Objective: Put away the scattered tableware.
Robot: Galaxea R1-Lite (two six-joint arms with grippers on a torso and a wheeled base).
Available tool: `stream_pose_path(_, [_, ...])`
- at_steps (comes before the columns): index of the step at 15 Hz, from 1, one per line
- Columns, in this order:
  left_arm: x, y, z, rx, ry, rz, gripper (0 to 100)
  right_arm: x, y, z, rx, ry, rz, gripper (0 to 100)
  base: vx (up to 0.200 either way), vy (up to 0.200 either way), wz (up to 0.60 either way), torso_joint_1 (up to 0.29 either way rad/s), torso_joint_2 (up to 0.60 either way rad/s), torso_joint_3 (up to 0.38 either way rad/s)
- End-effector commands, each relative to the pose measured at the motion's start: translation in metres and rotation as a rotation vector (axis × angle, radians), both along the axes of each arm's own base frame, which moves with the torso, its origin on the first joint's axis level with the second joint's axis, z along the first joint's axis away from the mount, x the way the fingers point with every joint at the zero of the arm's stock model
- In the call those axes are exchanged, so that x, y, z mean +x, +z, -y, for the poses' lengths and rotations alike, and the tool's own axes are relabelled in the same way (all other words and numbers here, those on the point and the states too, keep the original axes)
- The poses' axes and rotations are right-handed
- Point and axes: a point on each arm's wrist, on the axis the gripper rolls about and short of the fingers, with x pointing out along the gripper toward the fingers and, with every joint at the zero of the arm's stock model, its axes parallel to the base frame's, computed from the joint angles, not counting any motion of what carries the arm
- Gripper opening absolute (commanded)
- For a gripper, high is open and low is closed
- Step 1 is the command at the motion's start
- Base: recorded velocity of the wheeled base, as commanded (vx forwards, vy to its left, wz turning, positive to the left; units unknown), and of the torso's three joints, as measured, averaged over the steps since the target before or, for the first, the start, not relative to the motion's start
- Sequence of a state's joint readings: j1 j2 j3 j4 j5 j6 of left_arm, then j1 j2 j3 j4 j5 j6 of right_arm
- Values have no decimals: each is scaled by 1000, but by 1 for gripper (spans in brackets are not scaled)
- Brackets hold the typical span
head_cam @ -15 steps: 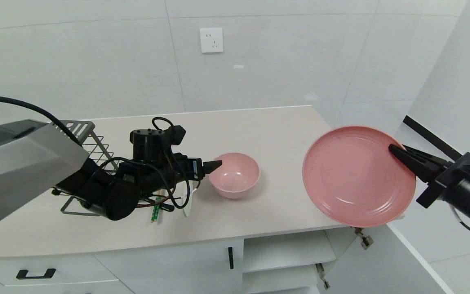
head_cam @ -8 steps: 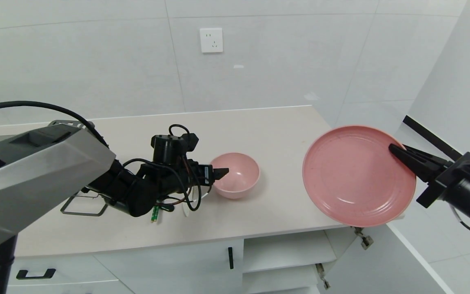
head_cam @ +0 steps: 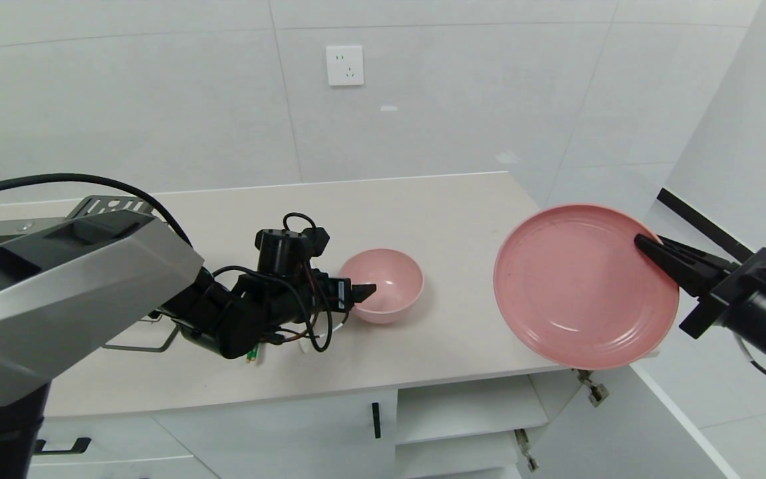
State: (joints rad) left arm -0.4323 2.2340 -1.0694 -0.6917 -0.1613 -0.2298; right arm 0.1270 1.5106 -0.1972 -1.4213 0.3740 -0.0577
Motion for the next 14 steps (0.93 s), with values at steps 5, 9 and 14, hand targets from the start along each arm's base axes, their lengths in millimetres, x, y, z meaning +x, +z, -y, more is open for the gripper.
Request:
stream_pose_path(5, [1,-1,1,-6,0,11,0,0,0,0,-2,0,2,0,0,0,0,0,0,0])
stream_pose_path(9, [4,66,-14,-123,34,286,0,-1,1,1,0,-4,6,0,0,0,0,0,0,0])
stream_pose_path(14, [-28,96,-39,-173,60,422,0,-1,2,2,2,-12,8,0,0,0,0,0,0,0])
